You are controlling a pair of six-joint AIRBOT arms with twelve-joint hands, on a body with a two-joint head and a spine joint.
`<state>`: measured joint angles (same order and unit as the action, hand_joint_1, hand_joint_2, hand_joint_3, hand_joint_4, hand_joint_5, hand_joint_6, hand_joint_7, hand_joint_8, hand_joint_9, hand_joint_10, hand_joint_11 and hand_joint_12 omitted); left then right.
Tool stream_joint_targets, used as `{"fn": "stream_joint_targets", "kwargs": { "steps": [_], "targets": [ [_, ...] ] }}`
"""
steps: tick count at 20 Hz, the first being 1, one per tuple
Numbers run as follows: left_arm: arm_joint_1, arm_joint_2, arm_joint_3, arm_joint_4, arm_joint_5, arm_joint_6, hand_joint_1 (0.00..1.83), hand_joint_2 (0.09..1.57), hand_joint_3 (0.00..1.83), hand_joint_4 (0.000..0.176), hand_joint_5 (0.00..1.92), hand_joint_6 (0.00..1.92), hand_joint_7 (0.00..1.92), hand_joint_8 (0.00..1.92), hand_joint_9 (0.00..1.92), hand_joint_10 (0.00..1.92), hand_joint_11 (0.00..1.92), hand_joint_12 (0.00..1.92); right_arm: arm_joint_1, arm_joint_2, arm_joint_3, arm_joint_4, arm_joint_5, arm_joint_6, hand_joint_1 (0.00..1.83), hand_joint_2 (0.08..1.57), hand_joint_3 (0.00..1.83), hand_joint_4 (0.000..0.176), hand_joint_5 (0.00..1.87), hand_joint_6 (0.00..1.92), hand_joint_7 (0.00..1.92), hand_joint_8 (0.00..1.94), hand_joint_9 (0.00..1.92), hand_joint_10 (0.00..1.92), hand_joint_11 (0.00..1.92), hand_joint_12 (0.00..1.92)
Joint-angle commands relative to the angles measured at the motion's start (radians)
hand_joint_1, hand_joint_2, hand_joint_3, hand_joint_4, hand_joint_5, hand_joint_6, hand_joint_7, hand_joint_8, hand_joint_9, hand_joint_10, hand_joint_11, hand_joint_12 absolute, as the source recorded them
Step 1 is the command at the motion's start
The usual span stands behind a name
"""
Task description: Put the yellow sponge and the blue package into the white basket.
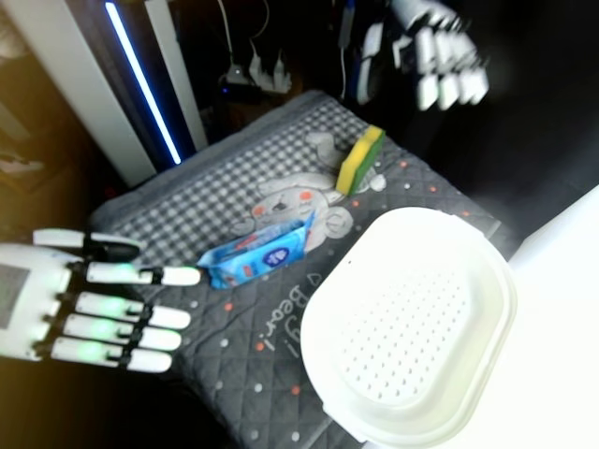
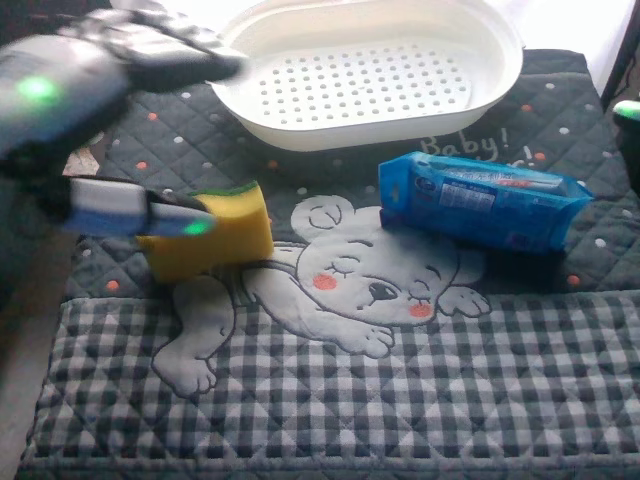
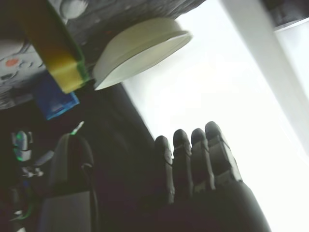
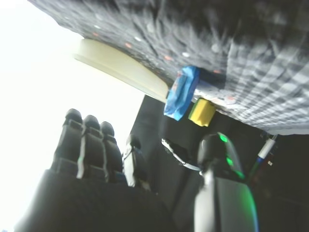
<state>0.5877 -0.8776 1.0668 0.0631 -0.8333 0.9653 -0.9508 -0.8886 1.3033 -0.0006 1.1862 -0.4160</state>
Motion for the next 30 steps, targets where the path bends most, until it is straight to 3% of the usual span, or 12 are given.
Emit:
{"fn": "stream_joint_targets", "kwargs": {
  "steps": [1, 6, 8, 10, 14, 15, 16, 17, 19, 26, 27, 30],
  "targets": [
    [-0.025, -0.002, 0.010, -0.011, -0.060, -0.001, 0.90, 0.88, 0.00, 0.036, 0.38, 0.00, 0.36, 0.00, 0.21, 0.02, 0.00, 0.29, 0.020, 0.004, 0.010, 0.041, 0.118, 0.004, 0.51, 1.01, 0.00, 0.176, 0.00, 0.00, 0.00, 0.00, 0.00, 0.00, 0.00, 0.00],
    [-0.013, 0.008, 0.001, -0.019, -0.072, 0.001, 0.74, 0.86, 0.00, 0.073, 0.38, 0.00, 0.35, 0.00, 0.25, 0.00, 0.00, 0.67, 0.215, -0.075, 0.043, -0.103, 0.001, 0.004, 0.55, 0.88, 0.00, 0.176, 0.00, 0.00, 0.06, 0.00, 0.13, 0.01, 0.13, 0.07],
    [-0.017, 0.007, -0.002, -0.021, -0.081, 0.001, 0.69, 0.86, 0.00, 0.078, 0.36, 0.00, 0.34, 0.00, 0.23, 0.00, 0.00, 0.49, 0.242, -0.092, 0.051, -0.128, -0.030, 0.004, 0.50, 0.84, 0.00, 0.176, 0.00, 0.00, 0.08, 0.01, 0.23, 0.01, 0.27, 0.26],
    [-0.014, 0.005, -0.002, -0.033, -0.095, 0.005, 0.72, 0.87, 0.00, 0.045, 0.36, 0.00, 0.35, 0.00, 0.23, 0.00, 0.00, 0.28, 0.282, -0.127, 0.071, -0.154, -0.088, 0.004, 0.49, 0.80, 0.00, 0.176, 0.00, 0.00, 0.09, 0.00, 0.19, 0.00, 0.14, 0.55],
    [-0.005, 0.001, -0.002, -0.046, -0.095, 0.007, 0.68, 0.87, 0.00, 0.046, 0.34, 0.00, 0.35, 0.00, 0.24, 0.01, 0.11, 0.06, 0.330, -0.185, 0.110, -0.191, -0.164, 0.005, 0.59, 0.80, 0.00, 0.176, 0.00, 0.00, 0.07, 0.00, 0.11, 0.02, 0.00, 0.78],
    [-0.005, -0.004, 0.000, -0.048, -0.095, 0.010, 0.65, 0.86, 0.00, 0.075, 0.34, 0.00, 0.35, 0.00, 0.25, 0.01, 0.15, 0.09, 0.332, -0.188, 0.114, -0.191, -0.171, 0.005, 0.66, 0.79, 0.00, 0.176, 0.01, 0.00, 0.10, 0.01, 0.13, 0.01, 0.00, 1.05],
    [-0.005, -0.007, 0.001, -0.050, -0.095, 0.012, 0.65, 0.86, 0.00, 0.075, 0.34, 0.00, 0.35, 0.00, 0.25, 0.01, 0.15, 0.09, 0.334, -0.190, 0.117, -0.191, -0.176, 0.005, 0.66, 0.79, 0.00, 0.176, 0.01, 0.00, 0.10, 0.01, 0.13, 0.01, 0.00, 1.05],
    [-0.004, -0.009, 0.002, -0.052, -0.094, 0.015, 0.71, 0.87, 0.01, 0.065, 0.35, 0.00, 0.37, 0.00, 0.29, 0.00, 0.02, 0.63, 0.340, -0.194, 0.123, -0.191, -0.184, 0.005, 0.70, 0.79, 0.00, 0.176, 0.01, 0.00, 0.04, 0.01, 0.06, 0.03, 0.00, 0.75],
    [0.001, -0.011, 0.002, -0.057, -0.089, 0.019, 0.72, 0.86, 0.00, 0.074, 0.36, 0.00, 0.37, 0.00, 0.30, 0.00, 0.00, 0.78, 0.365, -0.206, 0.133, -0.199, -0.206, 0.005, 0.69, 0.77, 0.00, 0.176, 0.04, 0.01, 0.11, 0.01, 0.17, 0.04, 0.00, 0.99],
    [0.031, -0.043, 0.017, -0.126, -0.041, 0.080, 0.88, 0.85, 0.00, 0.037, 0.44, 0.00, 0.53, 0.00, 0.49, 0.01, 0.16, 0.78, 0.418, -0.235, 0.150, -0.251, -0.251, 0.005, 0.71, 0.78, 0.00, 0.176, 0.09, 0.00, 0.17, 0.00, 0.30, 0.01, 0.12, 0.94],
    [0.036, -0.048, 0.022, -0.135, -0.036, 0.080, 0.89, 0.87, 0.00, 0.078, 0.45, 0.00, 0.53, 0.00, 0.49, 0.00, 0.09, 0.98, 0.418, -0.237, 0.150, -0.251, -0.251, 0.005, 0.73, 0.78, 0.00, 0.176, 0.12, 0.01, 0.21, 0.01, 0.37, 0.01, 0.18, 0.88],
    [0.050, -0.073, 0.044, -0.162, -0.020, 0.080, 0.95, 0.89, 0.00, 0.081, 0.48, 0.00, 0.50, 0.00, 0.43, 0.00, 0.01, 1.05, 0.418, -0.243, 0.150, -0.252, -0.251, 0.005, 0.75, 0.78, 0.00, 0.176, 0.13, 0.00, 0.16, 0.00, 0.26, 0.00, 0.03, 0.96]
  ]
}}
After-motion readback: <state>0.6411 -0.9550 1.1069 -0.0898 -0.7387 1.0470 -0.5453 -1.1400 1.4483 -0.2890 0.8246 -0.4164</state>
